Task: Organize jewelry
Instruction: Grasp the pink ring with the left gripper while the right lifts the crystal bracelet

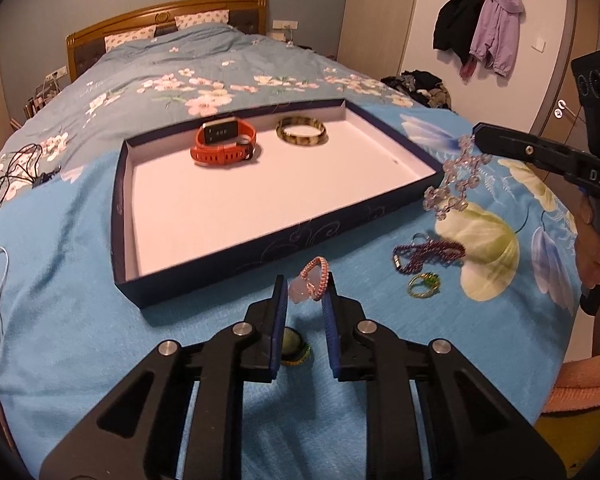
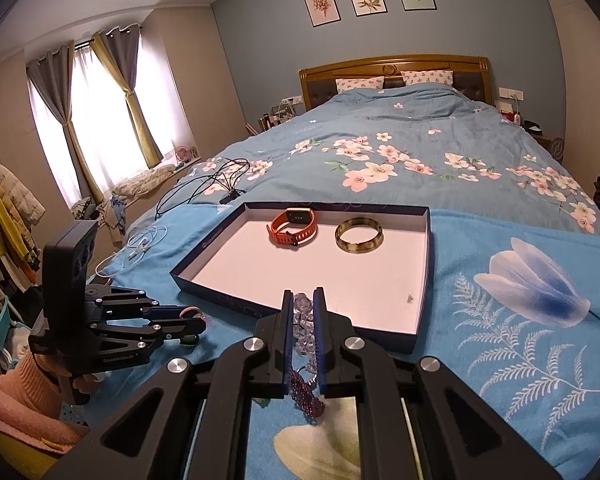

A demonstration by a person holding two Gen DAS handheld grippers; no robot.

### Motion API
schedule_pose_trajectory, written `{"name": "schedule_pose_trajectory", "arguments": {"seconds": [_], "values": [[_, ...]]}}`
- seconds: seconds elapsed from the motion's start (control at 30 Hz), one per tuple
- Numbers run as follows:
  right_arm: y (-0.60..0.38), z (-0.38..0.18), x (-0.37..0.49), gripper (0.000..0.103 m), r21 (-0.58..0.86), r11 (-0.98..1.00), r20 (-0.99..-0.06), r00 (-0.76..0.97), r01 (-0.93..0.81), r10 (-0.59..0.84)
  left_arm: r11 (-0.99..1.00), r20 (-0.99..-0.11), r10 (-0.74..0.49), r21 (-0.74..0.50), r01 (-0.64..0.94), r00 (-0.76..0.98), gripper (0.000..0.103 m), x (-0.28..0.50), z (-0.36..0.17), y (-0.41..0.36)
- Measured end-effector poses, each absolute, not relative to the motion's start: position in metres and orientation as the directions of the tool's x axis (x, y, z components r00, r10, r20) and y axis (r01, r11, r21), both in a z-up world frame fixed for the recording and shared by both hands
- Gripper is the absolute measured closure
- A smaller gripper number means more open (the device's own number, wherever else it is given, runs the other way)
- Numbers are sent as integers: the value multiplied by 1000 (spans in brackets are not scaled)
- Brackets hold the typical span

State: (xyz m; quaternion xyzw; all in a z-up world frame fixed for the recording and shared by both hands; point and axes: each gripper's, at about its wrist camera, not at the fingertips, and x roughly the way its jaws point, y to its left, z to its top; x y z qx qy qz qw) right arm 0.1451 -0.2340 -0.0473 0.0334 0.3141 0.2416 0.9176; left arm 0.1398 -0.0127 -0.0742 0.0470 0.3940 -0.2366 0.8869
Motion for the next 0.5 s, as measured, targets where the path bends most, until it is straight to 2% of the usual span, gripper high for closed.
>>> {"name": "schedule_pose_trajectory", "arguments": {"seconds": [0.5], "values": [[-228, -35, 155, 95, 202, 877, -532, 702, -437, 473, 892, -651, -387, -86, 443, 653, 85, 142, -38, -4]]}}
